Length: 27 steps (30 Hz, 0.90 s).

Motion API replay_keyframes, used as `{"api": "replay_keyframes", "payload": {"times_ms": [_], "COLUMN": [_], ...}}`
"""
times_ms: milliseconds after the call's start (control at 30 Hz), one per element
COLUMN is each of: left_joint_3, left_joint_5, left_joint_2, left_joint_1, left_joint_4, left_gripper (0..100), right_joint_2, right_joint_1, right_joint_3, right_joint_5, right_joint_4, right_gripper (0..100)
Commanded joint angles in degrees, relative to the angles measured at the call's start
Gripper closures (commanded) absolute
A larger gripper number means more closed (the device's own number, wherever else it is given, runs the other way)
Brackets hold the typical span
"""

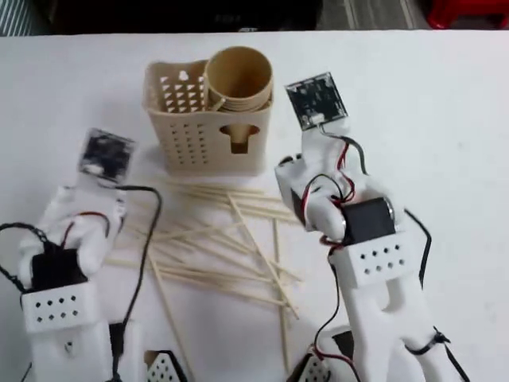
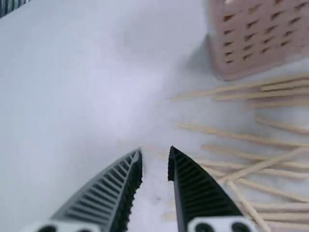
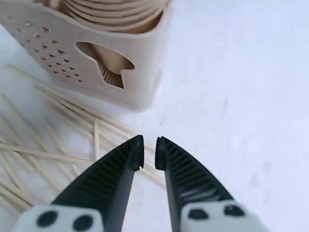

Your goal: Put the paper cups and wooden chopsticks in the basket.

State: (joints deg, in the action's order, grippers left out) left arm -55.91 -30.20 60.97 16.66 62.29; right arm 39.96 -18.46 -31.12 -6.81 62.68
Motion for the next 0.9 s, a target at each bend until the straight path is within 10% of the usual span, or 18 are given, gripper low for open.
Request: {"api": "replay_keyframes", "payload": {"times_ms": [0, 200, 500, 867], "left_joint_3": [6.6, 12.5, 17.9, 20.0], "left_joint_5": [-5.0, -9.2, -29.8, -33.2], "left_joint_2": [0.1, -12.5, -37.8, -55.6], "left_joint_1": [-8.2, -14.6, -20.9, -21.3], "left_joint_4": [6.0, 14.2, 13.7, 0.9], "left_gripper": [89, 73, 75, 76], "right_joint_2": [1.5, 1.4, 1.4, 1.3], "right_joint_1": [2.8, 5.8, 6.1, 6.4], "right_joint_3": [-5.3, -8.1, -8.4, -9.1], "right_joint_5": [0.4, 0.4, 0.4, 0.4], "right_joint_4": [-7.1, -10.9, -10.9, -11.1], "right_gripper": [95.0, 95.0, 95.0, 95.0]}}
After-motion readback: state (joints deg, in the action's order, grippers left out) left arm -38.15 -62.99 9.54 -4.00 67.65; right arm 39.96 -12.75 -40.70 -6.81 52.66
